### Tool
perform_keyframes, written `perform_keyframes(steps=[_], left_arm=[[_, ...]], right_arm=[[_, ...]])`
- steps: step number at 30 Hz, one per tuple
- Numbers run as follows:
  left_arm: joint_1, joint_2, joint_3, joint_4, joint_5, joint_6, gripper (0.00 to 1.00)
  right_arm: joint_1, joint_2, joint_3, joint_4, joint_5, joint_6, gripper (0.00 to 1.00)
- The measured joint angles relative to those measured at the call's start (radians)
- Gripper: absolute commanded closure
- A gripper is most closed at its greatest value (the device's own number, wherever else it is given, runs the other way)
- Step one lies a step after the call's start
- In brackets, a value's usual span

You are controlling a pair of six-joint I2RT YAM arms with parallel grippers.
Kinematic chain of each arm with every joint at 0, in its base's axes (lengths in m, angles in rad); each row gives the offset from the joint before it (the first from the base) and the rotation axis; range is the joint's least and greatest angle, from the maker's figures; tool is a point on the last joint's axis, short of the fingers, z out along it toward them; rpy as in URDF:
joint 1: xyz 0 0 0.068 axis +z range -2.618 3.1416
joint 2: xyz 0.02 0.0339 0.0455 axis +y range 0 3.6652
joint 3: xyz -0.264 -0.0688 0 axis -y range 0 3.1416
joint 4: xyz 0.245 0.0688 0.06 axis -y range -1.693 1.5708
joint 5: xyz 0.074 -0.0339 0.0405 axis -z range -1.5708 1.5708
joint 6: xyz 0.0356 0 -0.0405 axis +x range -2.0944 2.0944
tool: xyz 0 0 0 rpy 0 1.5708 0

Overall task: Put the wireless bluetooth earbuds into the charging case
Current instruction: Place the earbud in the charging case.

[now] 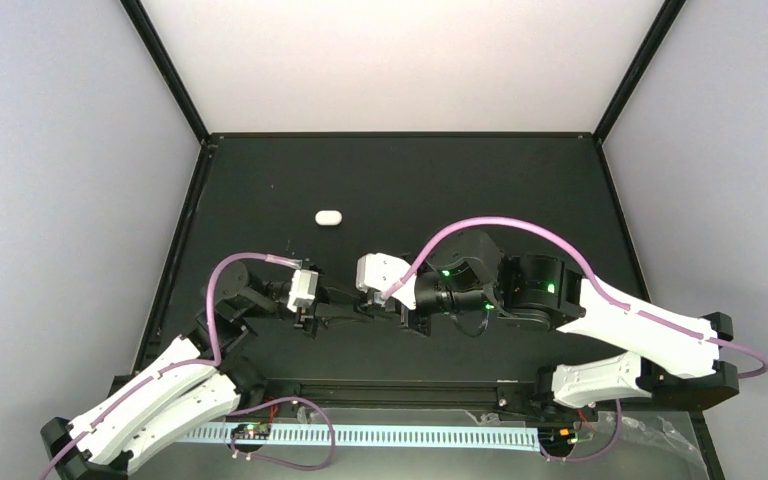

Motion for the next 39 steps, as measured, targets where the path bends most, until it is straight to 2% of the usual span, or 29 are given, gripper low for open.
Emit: perform_keyframes(steps=[20, 33, 39], left_arm=[[0.000, 0.000, 0.000, 0.000, -0.001, 0.000, 0.98], [0.000, 0.000, 0.000, 0.000, -0.001, 0.000, 0.98], [0.000, 0.000, 0.000, 0.000, -0.001, 0.000, 0.98]], right_arm=[[0.001, -0.014, 0.000, -0.012, 0.024, 0.002, 0.79], [0.005, -0.051, 0.000, 0.001, 0.044, 0.008, 0.67], [0.005, -0.100, -0.038, 0.066, 0.130, 0.021, 0.63]])
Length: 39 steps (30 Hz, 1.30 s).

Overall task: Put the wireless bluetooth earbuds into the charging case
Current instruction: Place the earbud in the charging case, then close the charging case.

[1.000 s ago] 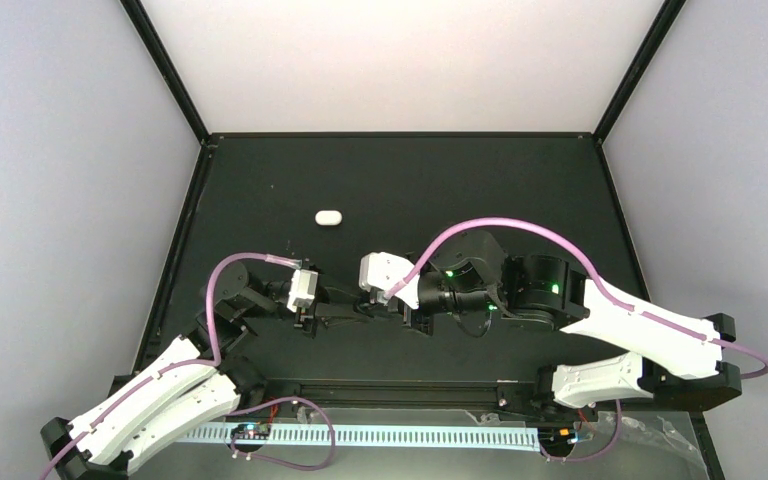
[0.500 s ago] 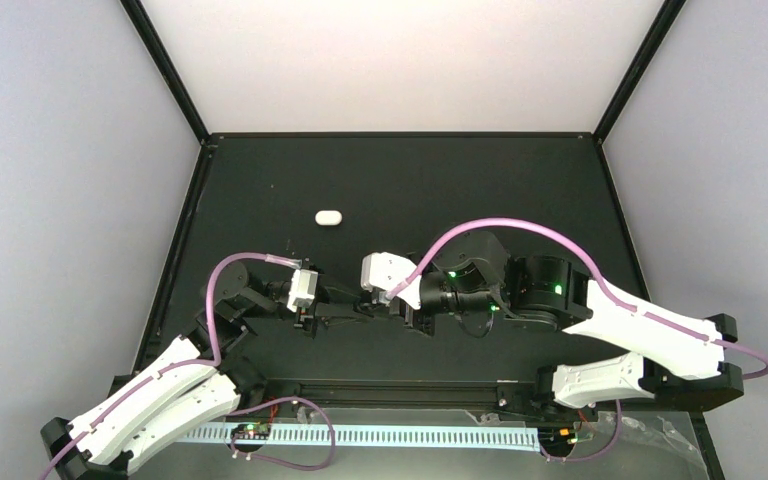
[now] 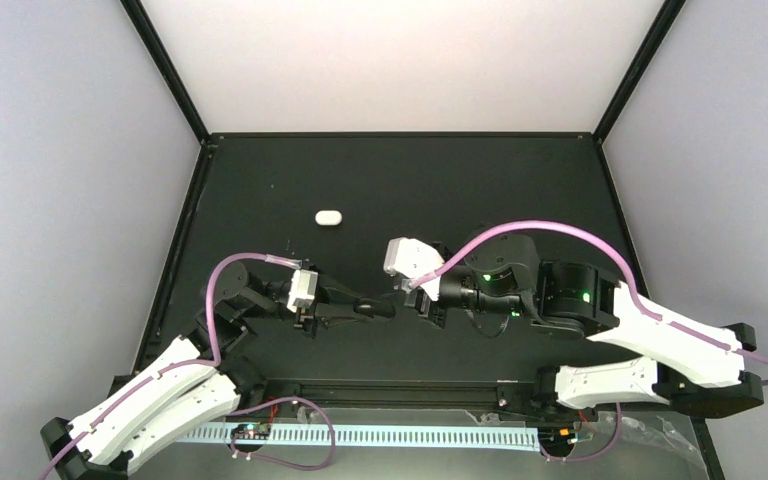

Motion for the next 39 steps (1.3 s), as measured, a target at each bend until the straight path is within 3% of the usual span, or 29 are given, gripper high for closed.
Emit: perform_keyframes(steps=[6, 17, 26, 39], left_arm=[[0.000, 0.000, 0.000, 0.000, 0.000, 0.000, 0.99], [0.000, -0.010, 0.000, 0.000, -0.010, 0.000, 0.98], [0.000, -0.023, 0.000, 0.000, -0.013, 0.000, 0.98], [0.000, -0.023, 0.000, 0.000, -0.039, 0.000, 0.98]], right_arm=[[0.000, -0.035, -0.045, 0.040, 0.053, 0.016, 0.56], [0.000, -0.051, -0.130, 0.079, -0.023, 0.050, 0.42], [0.000, -0.058, -0.185, 0.111, -0.070, 0.088, 0.42], [0.002, -0.058, -0.185, 0.124, 0.054, 0.112, 0.45]])
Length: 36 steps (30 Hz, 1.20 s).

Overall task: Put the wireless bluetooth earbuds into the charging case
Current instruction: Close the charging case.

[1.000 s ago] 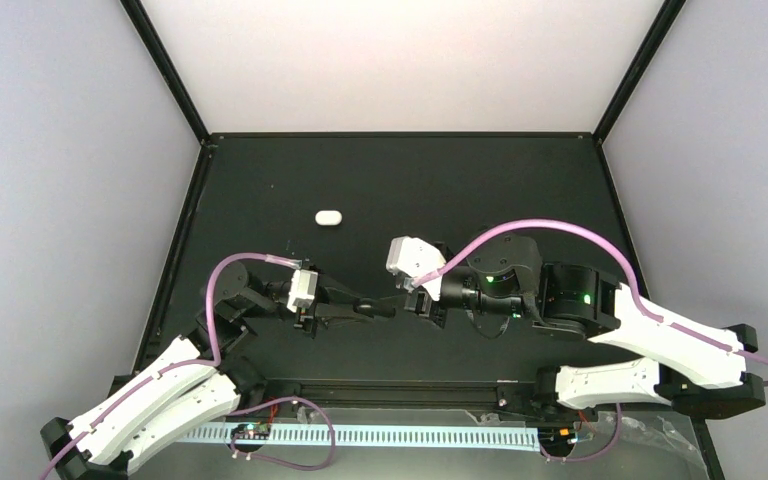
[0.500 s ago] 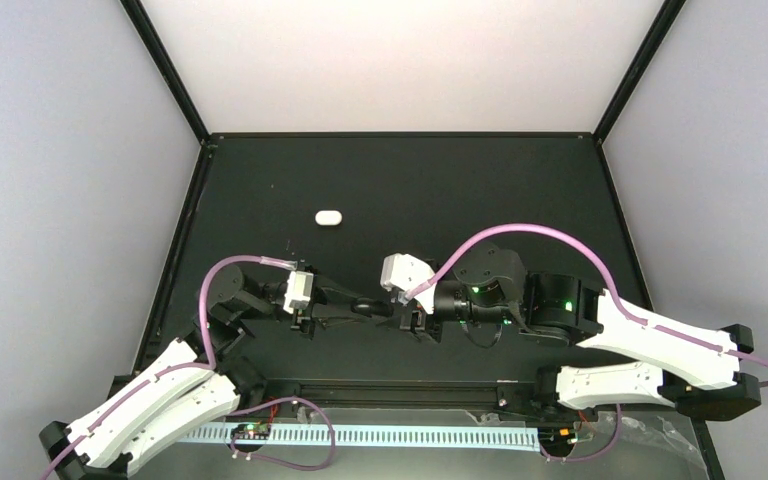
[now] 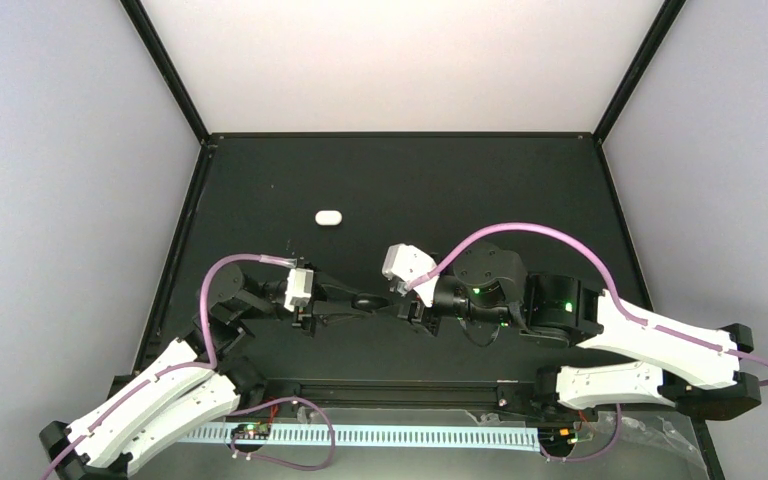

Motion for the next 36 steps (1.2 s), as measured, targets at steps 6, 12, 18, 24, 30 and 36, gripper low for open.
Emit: perform_keyframes(steps=[6, 12, 18, 24, 30, 36], left_arm=[[0.000, 0.000, 0.000, -0.001, -0.011, 0.000, 0.98], [0.000, -0.002, 0.000, 0.000, -0.002, 0.000, 0.98], [0.000, -0.005, 0.000, -0.001, 0.000, 0.000, 0.98], [0.000, -0.005, 0.000, -0.001, 0.000, 0.000, 0.99], [0.000, -0.005, 0.000, -0.001, 0.000, 0.000, 0.99], [0.000, -0.005, 0.000, 0.000, 0.001, 0.000, 0.98]], right_arm=[[0.002, -0.018, 0.000, 0.002, 0.042, 0.001, 0.45], [0.001, -0.029, 0.000, 0.019, 0.063, 0.001, 0.45], [0.001, -0.026, 0.000, 0.021, 0.038, 0.000, 0.47], [0.001, -0.022, 0.000, 0.021, -0.005, -0.003, 0.51], [0.001, -0.022, 0.000, 0.022, -0.022, -0.003, 0.48], [0.001, -0.019, 0.003, 0.034, 0.013, -0.003, 0.42]])
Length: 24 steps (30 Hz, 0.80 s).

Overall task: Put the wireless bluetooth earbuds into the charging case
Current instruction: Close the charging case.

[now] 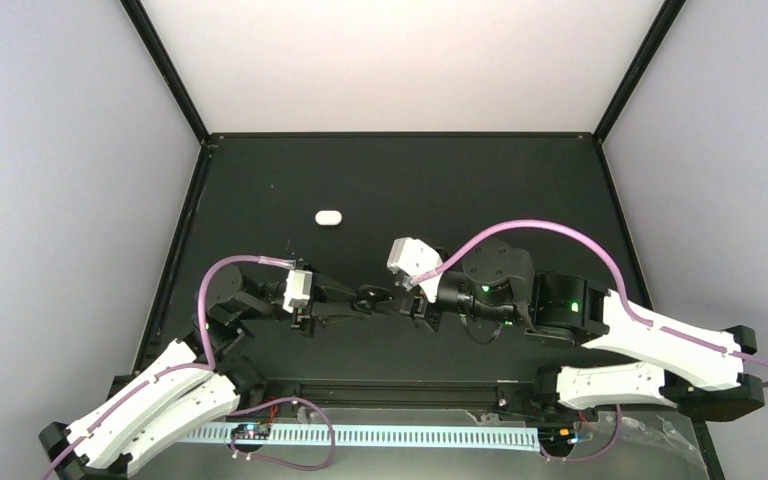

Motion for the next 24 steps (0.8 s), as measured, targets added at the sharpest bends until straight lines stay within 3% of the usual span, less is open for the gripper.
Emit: perform_keyframes(steps=[24], left_arm=[[0.000, 0.000, 0.000, 0.000, 0.000, 0.000, 0.99]], right_arm=[[-0.009, 0.009, 0.016, 0.034, 0.042, 0.011, 0.40]])
